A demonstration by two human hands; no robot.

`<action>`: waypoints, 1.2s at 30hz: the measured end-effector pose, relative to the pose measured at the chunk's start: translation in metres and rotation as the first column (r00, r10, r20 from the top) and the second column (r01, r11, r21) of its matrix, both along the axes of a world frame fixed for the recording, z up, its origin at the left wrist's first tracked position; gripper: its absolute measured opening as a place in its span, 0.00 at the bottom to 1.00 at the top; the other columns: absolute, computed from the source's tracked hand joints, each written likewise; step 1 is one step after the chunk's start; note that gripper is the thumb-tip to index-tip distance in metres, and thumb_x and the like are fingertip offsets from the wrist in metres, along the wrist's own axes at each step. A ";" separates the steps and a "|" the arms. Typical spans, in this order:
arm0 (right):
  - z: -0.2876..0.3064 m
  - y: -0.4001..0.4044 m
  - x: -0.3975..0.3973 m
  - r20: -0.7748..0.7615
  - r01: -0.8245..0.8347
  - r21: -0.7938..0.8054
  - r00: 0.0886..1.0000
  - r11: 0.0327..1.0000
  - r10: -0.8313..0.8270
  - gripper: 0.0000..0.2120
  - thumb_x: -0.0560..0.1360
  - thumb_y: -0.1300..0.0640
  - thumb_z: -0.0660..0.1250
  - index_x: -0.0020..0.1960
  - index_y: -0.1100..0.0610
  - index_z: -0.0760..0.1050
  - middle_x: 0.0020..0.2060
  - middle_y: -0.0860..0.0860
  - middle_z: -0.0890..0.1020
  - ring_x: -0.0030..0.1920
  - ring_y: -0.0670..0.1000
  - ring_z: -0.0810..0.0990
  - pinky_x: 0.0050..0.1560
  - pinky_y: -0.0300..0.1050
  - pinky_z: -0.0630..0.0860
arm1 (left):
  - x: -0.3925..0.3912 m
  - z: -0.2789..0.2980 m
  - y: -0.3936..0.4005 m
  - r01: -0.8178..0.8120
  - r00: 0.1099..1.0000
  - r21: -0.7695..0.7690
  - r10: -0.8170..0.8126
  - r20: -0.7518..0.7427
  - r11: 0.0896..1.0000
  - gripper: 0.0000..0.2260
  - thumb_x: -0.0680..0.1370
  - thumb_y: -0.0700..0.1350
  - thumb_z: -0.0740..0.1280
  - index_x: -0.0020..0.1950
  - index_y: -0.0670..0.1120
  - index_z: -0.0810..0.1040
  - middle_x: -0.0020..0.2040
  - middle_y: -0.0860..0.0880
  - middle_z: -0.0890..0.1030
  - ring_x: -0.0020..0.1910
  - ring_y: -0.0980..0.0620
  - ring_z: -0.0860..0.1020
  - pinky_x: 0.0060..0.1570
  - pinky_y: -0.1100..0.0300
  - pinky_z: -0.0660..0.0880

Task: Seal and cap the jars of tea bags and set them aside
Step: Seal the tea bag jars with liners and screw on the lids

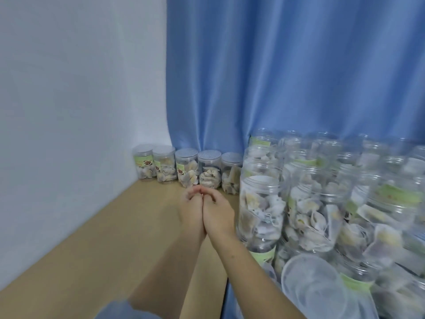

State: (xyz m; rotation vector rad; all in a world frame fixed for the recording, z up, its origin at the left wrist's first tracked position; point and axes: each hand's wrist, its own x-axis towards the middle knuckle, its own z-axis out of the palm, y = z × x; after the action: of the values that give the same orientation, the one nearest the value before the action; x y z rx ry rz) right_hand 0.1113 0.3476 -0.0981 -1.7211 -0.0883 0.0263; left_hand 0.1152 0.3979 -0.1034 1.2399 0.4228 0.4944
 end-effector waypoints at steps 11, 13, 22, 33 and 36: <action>-0.017 -0.069 -0.095 0.189 -0.171 0.118 0.971 0.978 0.147 0.16 0.74 0.63 0.58 0.44 0.48 0.82 0.33 0.33 0.80 0.39 0.32 0.77 0.43 0.28 0.71 | -0.095 -0.013 -0.068 -0.250 0.966 0.026 0.247 0.069 0.968 0.08 0.76 0.34 0.60 0.40 0.45 0.73 0.36 0.47 0.76 0.39 0.46 0.76 0.41 0.58 0.72; -0.024 -0.088 -0.112 0.250 -0.205 0.105 0.952 0.973 0.174 0.14 0.74 0.62 0.59 0.49 0.50 0.82 0.41 0.39 0.82 0.43 0.37 0.78 0.46 0.33 0.73 | -0.112 -0.020 -0.087 -0.299 0.950 0.008 0.297 0.093 0.954 0.05 0.74 0.35 0.62 0.42 0.44 0.74 0.40 0.44 0.77 0.43 0.45 0.76 0.46 0.53 0.72; -0.048 -0.240 -0.178 0.398 -0.181 0.099 0.909 0.979 0.128 0.11 0.75 0.60 0.60 0.44 0.47 0.78 0.43 0.42 0.80 0.47 0.45 0.77 0.45 0.37 0.71 | -0.188 -0.039 -0.239 -0.314 0.941 0.125 0.291 0.176 0.941 0.05 0.75 0.36 0.62 0.43 0.41 0.76 0.35 0.46 0.76 0.39 0.46 0.75 0.38 0.59 0.69; -0.063 -0.421 -0.194 0.436 -0.002 -0.017 0.900 1.000 0.010 0.11 0.74 0.61 0.61 0.47 0.50 0.81 0.44 0.46 0.83 0.46 0.45 0.79 0.46 0.39 0.74 | -0.201 -0.055 -0.413 -0.136 0.984 0.092 0.124 0.126 0.986 0.11 0.74 0.36 0.59 0.53 0.41 0.77 0.49 0.43 0.80 0.47 0.45 0.79 0.46 0.55 0.77; -0.073 -0.456 -0.185 0.447 0.057 -0.093 0.895 0.994 -0.010 0.12 0.73 0.62 0.61 0.47 0.50 0.81 0.42 0.45 0.83 0.45 0.44 0.79 0.46 0.37 0.75 | -0.188 -0.067 -0.447 -0.050 0.991 0.048 0.044 0.123 0.998 0.13 0.74 0.33 0.58 0.53 0.39 0.78 0.49 0.40 0.81 0.44 0.44 0.78 0.46 0.52 0.77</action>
State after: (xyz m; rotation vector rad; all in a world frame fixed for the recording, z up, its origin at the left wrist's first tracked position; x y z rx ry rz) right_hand -0.0736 -0.1088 -0.1713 -1.8052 -0.4042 -0.3999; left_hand -0.0732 -0.0486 -0.1706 1.2436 0.3382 0.6209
